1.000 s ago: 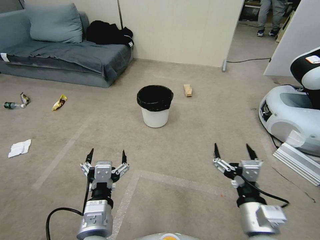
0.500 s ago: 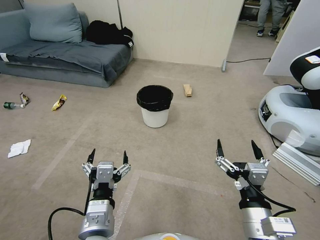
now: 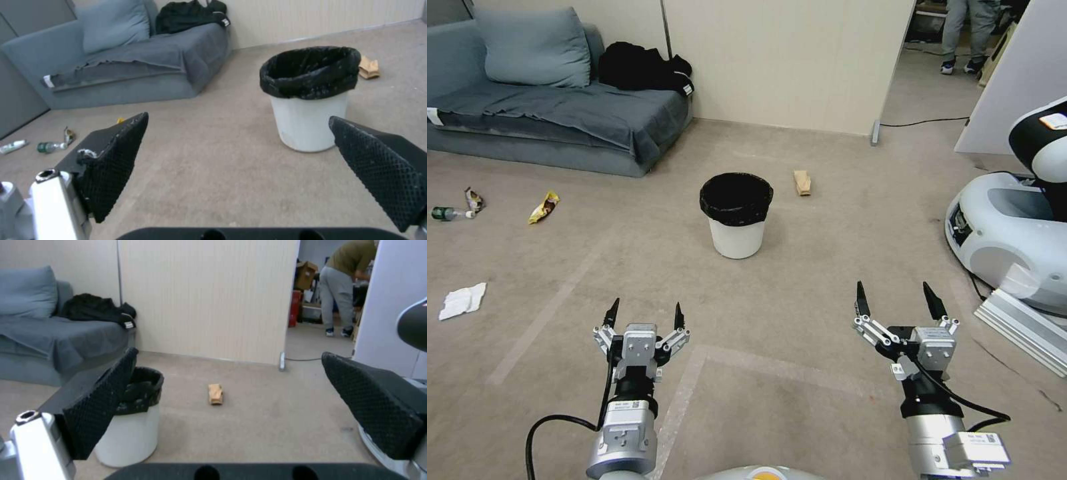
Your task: Pick up the trash bin, then pick up the garbage from the floor and place it into the trash bin.
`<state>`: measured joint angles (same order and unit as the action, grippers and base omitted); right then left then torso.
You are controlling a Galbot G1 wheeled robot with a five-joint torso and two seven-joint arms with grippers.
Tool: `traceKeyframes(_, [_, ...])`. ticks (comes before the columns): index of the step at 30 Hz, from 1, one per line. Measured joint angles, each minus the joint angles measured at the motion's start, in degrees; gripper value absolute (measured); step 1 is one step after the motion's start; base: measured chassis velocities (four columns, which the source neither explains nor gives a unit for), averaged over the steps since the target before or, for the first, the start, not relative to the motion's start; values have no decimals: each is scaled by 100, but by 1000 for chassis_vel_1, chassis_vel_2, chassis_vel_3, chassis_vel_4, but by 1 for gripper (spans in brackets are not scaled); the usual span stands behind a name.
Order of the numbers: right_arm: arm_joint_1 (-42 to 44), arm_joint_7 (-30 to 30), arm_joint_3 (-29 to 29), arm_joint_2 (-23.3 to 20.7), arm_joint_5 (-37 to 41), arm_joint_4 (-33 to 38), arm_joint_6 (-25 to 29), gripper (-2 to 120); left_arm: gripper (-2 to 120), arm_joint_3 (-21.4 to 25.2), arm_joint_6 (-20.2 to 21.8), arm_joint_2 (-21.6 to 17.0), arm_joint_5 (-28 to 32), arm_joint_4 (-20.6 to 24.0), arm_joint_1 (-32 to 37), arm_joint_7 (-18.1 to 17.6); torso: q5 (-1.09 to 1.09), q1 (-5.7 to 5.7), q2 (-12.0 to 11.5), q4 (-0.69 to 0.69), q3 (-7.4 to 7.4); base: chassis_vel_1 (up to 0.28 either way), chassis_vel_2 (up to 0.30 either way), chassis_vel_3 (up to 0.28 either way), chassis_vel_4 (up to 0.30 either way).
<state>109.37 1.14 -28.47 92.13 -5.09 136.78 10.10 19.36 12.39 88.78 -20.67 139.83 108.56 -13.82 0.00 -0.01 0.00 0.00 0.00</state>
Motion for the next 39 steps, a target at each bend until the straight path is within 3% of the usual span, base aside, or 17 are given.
traceKeyframes(39, [-38,-133,4,0,-118,-105,336,100,99,13,-59,37,-72,-56,-10,-32,1,1,0,0,1,-237,241,237,-239])
